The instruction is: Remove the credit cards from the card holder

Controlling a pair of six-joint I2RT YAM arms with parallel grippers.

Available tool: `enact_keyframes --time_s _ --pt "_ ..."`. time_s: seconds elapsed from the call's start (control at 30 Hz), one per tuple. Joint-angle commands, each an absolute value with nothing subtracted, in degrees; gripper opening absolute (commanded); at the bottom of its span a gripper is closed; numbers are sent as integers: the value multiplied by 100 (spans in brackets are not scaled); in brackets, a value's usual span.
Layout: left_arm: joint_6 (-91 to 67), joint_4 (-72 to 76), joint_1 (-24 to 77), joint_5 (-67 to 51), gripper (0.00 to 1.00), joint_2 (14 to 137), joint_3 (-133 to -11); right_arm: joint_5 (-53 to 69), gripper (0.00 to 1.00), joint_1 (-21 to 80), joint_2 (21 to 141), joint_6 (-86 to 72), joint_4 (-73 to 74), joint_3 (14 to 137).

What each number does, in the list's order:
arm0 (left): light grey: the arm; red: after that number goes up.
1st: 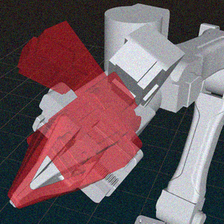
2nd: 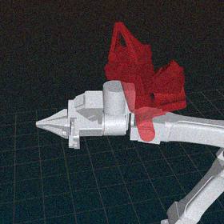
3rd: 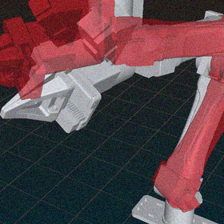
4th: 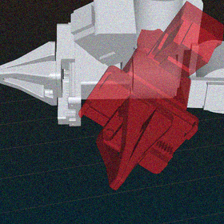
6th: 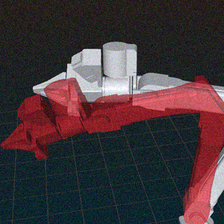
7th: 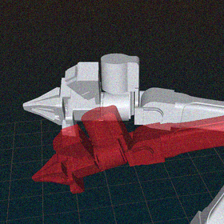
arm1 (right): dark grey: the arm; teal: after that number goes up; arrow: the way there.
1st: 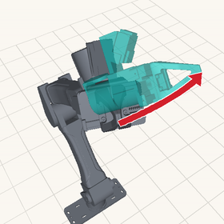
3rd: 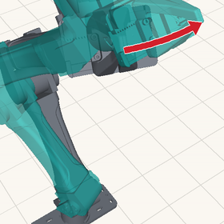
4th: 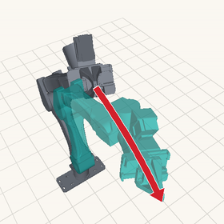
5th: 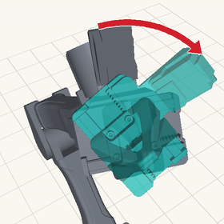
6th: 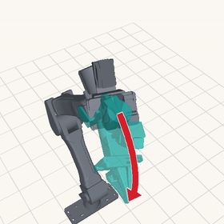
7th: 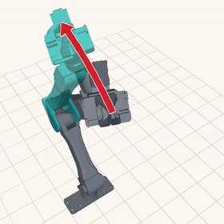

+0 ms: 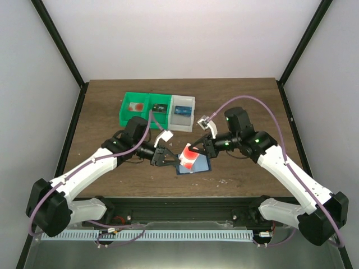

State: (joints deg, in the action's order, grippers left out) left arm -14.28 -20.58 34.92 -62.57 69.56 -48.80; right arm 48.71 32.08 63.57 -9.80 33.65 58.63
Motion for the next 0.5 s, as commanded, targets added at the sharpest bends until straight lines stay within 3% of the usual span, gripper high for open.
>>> enact_keyframes --time_s 0.0,0.13,0.47 --pt "-1397 -1977 3481 -5751 28 6663 -5062 4874 0 3192 6226 -1129 3053 5879" --pt "-1857 -1493 3406 -5068 46 6215 -5015 4831 0 3190 5989 -1943 2109 5534" --pt "-4004 731 2924 -4161 58 5049 -3951 3399 0 3190 5527 -5123 -1801 3942"
